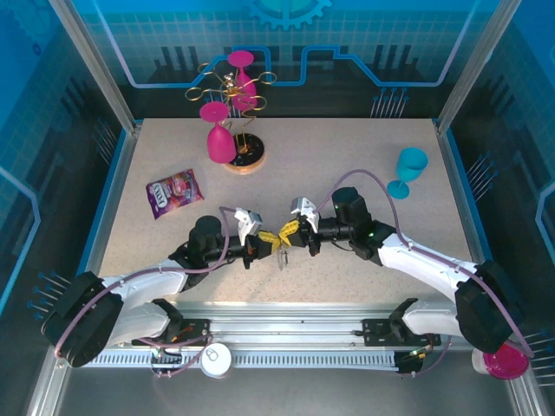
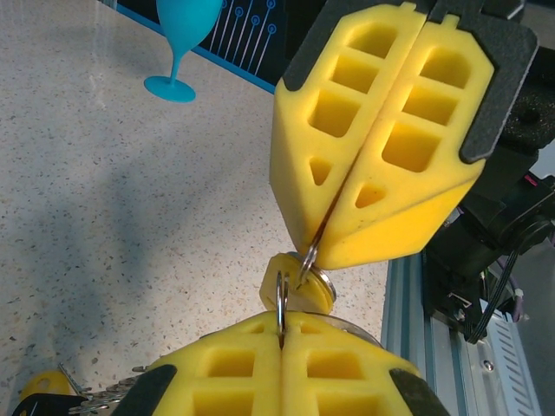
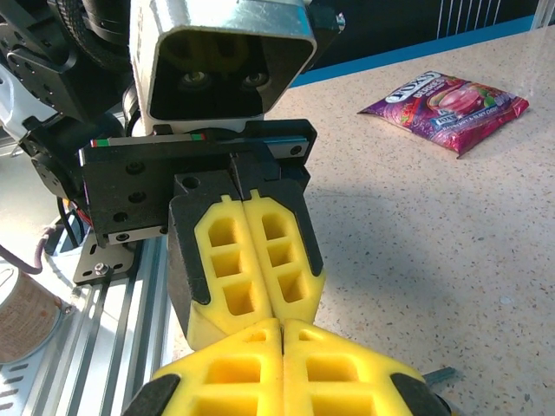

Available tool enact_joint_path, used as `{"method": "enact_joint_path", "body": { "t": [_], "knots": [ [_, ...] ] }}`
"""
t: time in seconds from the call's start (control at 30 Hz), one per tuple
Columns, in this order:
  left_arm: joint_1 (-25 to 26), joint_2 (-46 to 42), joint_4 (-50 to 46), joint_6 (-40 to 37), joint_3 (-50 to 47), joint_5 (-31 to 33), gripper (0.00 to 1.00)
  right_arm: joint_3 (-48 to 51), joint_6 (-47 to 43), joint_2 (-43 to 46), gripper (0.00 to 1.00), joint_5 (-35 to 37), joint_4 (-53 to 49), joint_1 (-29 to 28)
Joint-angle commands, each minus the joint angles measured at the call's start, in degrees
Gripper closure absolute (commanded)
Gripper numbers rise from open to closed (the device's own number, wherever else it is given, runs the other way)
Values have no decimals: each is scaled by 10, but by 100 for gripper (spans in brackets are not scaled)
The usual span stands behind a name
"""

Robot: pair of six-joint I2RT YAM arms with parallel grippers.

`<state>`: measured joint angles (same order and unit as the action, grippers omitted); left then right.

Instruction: Put the keys on the keyring

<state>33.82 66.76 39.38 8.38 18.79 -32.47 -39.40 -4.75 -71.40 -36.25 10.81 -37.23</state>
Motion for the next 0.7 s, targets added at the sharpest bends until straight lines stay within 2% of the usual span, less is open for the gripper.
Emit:
{"method": "enact_joint_path", "body": {
  "t": [0.0, 0.67],
  "knots": [
    [4, 0, 34, 8, -2, -19, 100, -19, -11, -5, 100, 15, -12, -8],
    [4, -5, 38, 11, -1, -15, 100, -33, -22, -15, 100, 78, -64, -12]
  ]
}}
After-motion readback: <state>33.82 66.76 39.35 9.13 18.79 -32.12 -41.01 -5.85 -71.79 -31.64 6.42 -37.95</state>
